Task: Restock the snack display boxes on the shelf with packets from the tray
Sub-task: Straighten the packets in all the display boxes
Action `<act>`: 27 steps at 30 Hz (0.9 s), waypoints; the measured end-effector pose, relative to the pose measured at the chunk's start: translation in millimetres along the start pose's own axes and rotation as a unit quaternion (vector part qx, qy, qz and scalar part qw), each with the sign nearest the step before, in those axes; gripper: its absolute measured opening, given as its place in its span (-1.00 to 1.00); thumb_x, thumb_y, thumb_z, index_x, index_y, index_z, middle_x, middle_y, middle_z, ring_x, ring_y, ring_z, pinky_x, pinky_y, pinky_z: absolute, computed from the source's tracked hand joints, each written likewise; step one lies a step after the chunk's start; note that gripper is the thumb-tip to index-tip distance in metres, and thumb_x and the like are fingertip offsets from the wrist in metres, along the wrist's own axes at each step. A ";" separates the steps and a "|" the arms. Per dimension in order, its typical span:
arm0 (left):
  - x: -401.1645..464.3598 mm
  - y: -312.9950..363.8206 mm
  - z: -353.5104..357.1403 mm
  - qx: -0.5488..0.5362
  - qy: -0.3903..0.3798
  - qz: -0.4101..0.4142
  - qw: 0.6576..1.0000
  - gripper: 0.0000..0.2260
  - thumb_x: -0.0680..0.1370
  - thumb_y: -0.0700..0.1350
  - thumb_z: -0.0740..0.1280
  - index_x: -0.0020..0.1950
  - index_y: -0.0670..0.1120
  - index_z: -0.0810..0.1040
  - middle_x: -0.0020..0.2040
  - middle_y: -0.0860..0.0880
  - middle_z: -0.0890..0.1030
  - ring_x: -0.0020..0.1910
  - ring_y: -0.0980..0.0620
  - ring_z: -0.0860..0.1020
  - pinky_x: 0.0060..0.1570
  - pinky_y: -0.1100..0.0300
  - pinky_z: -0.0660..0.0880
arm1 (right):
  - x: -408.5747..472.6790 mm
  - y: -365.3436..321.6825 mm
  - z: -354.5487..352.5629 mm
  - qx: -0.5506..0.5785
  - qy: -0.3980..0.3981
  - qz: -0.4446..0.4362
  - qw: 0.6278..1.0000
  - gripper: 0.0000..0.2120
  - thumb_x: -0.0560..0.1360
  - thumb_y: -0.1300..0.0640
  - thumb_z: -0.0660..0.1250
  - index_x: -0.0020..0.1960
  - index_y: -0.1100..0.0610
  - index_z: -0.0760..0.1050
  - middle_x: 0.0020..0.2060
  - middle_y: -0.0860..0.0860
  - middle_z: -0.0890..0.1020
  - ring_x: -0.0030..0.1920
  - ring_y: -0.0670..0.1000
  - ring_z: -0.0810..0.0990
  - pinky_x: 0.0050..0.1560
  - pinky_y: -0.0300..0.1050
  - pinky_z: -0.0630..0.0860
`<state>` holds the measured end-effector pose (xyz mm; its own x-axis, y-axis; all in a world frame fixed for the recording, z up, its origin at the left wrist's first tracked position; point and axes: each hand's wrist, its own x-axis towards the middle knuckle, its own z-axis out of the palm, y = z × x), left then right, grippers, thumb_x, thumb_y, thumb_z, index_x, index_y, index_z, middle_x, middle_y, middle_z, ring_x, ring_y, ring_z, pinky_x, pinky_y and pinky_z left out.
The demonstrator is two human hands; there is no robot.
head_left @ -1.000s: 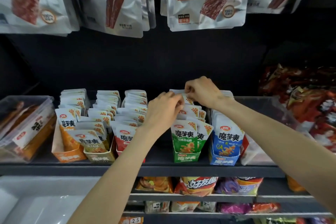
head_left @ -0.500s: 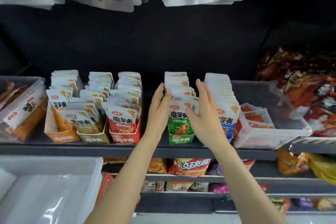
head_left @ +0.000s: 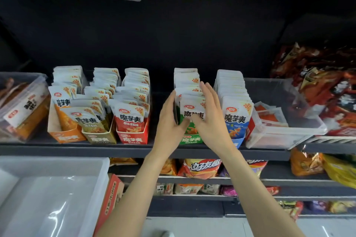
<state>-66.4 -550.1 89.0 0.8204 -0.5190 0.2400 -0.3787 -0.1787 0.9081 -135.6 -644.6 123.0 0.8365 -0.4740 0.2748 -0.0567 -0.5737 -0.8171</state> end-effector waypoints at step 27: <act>17.0 -10.2 -18.0 0.104 -0.052 0.029 0.993 0.06 0.36 -0.26 0.52 0.53 0.07 -0.22 0.43 0.01 0.12 0.35 0.24 0.21 0.15 0.60 0.19 | 49.8 6.7 -15.1 -0.102 -0.148 0.076 0.981 -0.40 0.46 0.18 0.33 0.45 0.11 0.21 0.23 0.05 0.33 0.20 0.03 0.42 0.16 -0.15 0.35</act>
<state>-40.9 -542.1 90.0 0.7495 -0.6156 0.2435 -0.5138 -0.3089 0.8004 -102.6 -682.1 138.9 0.9299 -0.3667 -0.0267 -0.2755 -0.6468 -0.7112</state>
